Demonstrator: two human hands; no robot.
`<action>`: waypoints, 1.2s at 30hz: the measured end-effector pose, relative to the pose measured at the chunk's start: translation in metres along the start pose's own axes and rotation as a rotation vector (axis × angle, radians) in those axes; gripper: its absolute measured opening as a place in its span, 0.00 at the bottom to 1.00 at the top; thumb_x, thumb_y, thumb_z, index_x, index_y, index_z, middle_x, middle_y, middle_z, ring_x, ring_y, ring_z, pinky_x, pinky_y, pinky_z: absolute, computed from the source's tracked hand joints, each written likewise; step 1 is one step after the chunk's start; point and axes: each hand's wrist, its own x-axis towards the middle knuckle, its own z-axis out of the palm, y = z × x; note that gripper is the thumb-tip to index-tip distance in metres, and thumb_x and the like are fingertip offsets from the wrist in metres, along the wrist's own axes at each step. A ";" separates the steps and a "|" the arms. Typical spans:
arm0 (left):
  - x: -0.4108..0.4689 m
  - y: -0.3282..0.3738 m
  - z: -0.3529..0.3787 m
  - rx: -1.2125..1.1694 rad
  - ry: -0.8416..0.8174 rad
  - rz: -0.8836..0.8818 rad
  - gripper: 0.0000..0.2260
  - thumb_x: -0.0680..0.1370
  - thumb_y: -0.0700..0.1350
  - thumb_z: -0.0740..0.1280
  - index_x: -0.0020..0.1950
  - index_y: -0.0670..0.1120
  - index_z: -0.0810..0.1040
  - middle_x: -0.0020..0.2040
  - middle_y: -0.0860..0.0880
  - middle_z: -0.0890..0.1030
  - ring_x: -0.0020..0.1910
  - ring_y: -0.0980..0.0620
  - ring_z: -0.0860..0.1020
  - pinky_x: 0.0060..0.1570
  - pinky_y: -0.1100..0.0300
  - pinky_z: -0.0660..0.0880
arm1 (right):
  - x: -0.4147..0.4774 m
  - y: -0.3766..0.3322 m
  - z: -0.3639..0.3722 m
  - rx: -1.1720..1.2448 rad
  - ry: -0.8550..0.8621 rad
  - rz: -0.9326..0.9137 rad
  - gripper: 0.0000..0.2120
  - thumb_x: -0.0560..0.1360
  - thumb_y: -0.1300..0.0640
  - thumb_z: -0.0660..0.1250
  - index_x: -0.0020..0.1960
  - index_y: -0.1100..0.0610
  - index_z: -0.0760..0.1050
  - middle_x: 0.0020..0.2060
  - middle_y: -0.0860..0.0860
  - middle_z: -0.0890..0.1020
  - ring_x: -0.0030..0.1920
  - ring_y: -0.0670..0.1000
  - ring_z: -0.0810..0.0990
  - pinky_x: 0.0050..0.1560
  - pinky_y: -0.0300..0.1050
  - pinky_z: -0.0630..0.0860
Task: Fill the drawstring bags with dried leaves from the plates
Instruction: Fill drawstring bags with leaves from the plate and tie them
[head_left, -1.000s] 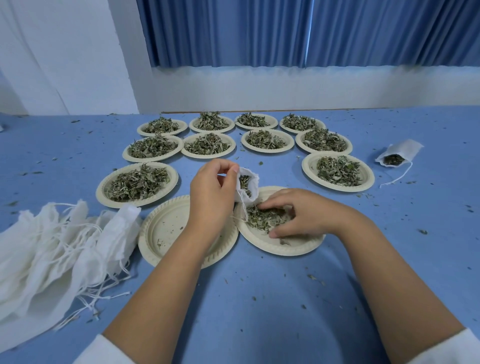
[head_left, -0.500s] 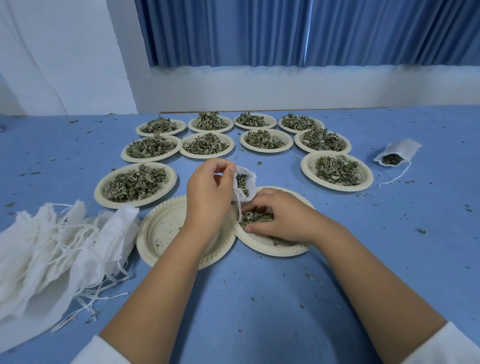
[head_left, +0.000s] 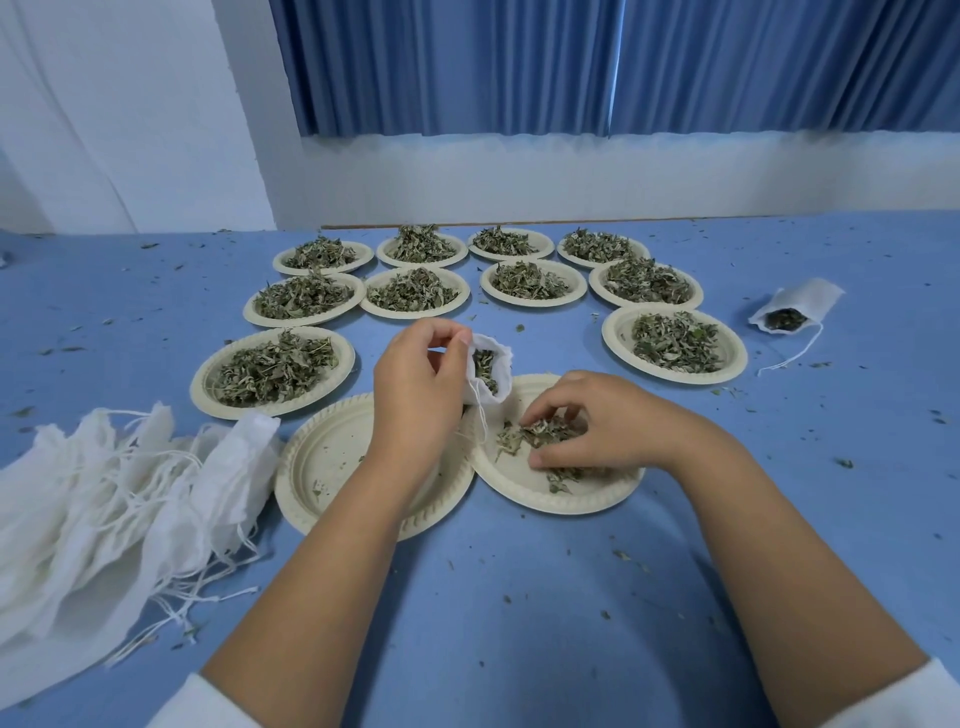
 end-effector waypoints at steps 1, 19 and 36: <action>0.000 0.000 0.000 -0.002 0.001 0.000 0.04 0.81 0.45 0.65 0.48 0.51 0.79 0.43 0.56 0.80 0.35 0.64 0.75 0.35 0.68 0.71 | -0.001 0.000 0.000 -0.002 -0.029 0.007 0.16 0.66 0.42 0.77 0.52 0.37 0.78 0.51 0.40 0.73 0.50 0.38 0.73 0.51 0.37 0.69; -0.003 0.004 0.000 -0.011 -0.007 0.005 0.04 0.81 0.45 0.66 0.48 0.51 0.79 0.41 0.57 0.80 0.35 0.65 0.76 0.34 0.74 0.69 | 0.002 -0.009 0.000 0.370 0.360 0.001 0.11 0.69 0.58 0.77 0.44 0.43 0.83 0.41 0.44 0.85 0.40 0.46 0.81 0.43 0.37 0.79; -0.006 0.004 0.003 0.026 -0.025 0.019 0.04 0.80 0.46 0.68 0.47 0.54 0.82 0.44 0.51 0.82 0.38 0.56 0.79 0.40 0.66 0.72 | -0.004 -0.020 -0.008 0.890 0.617 -0.161 0.13 0.67 0.59 0.78 0.48 0.51 0.79 0.36 0.41 0.80 0.41 0.49 0.74 0.49 0.45 0.78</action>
